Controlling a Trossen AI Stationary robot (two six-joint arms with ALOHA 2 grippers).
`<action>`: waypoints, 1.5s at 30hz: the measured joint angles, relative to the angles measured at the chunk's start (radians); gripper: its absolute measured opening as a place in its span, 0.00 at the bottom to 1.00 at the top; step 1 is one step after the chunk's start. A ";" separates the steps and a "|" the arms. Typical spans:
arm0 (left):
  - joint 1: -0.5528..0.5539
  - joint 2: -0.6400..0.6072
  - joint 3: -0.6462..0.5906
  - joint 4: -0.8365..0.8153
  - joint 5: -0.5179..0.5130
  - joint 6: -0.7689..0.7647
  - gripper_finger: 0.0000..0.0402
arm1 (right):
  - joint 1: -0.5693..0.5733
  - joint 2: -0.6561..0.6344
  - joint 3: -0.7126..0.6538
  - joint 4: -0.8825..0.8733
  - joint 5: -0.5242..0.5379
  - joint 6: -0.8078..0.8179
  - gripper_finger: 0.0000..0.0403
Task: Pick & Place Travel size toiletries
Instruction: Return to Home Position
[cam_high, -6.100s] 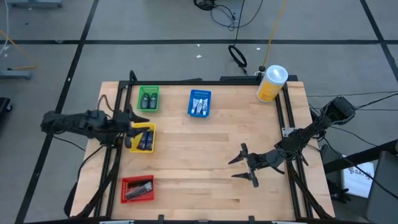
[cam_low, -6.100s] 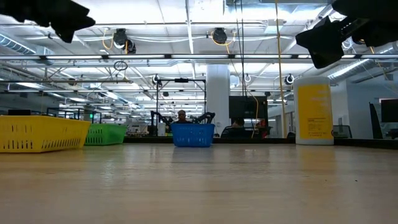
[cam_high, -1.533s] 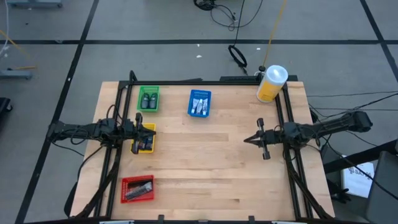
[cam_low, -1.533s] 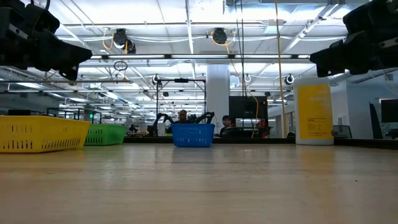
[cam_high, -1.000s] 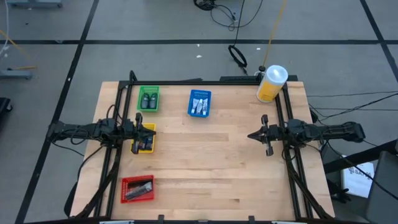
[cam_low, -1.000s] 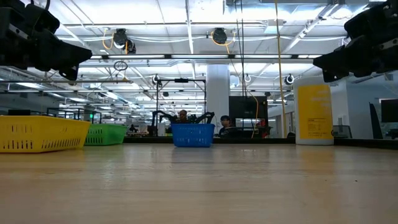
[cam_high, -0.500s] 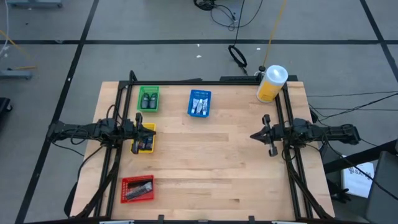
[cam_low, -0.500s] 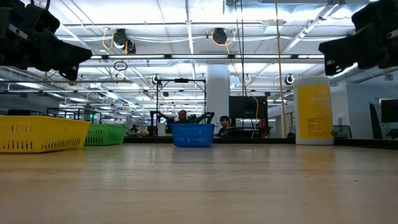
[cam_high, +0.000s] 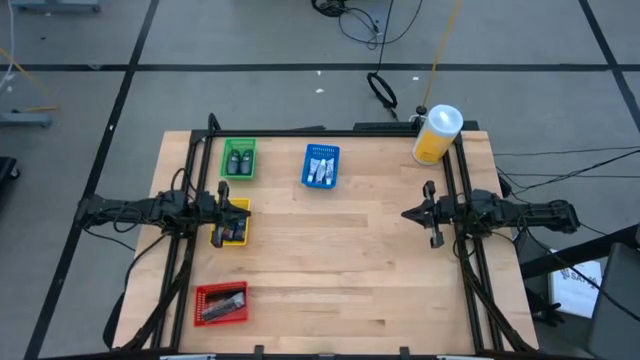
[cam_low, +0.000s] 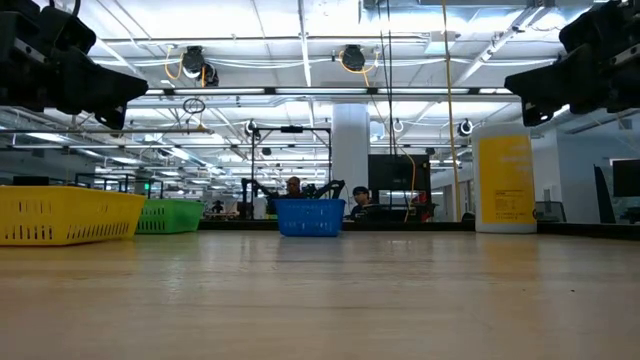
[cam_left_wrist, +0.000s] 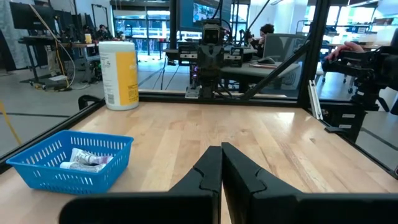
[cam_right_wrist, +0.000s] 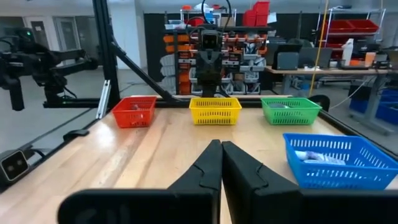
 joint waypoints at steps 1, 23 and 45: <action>0.000 0.000 0.000 0.000 0.000 0.000 0.02 | 0.000 0.000 0.000 -0.001 0.000 0.008 0.00; 0.000 0.000 0.000 0.002 0.000 0.000 0.02 | 0.001 0.010 0.000 0.053 0.003 0.024 0.00; 0.000 0.000 0.000 0.002 0.000 0.000 0.02 | 0.001 0.010 0.000 0.062 0.004 0.024 0.00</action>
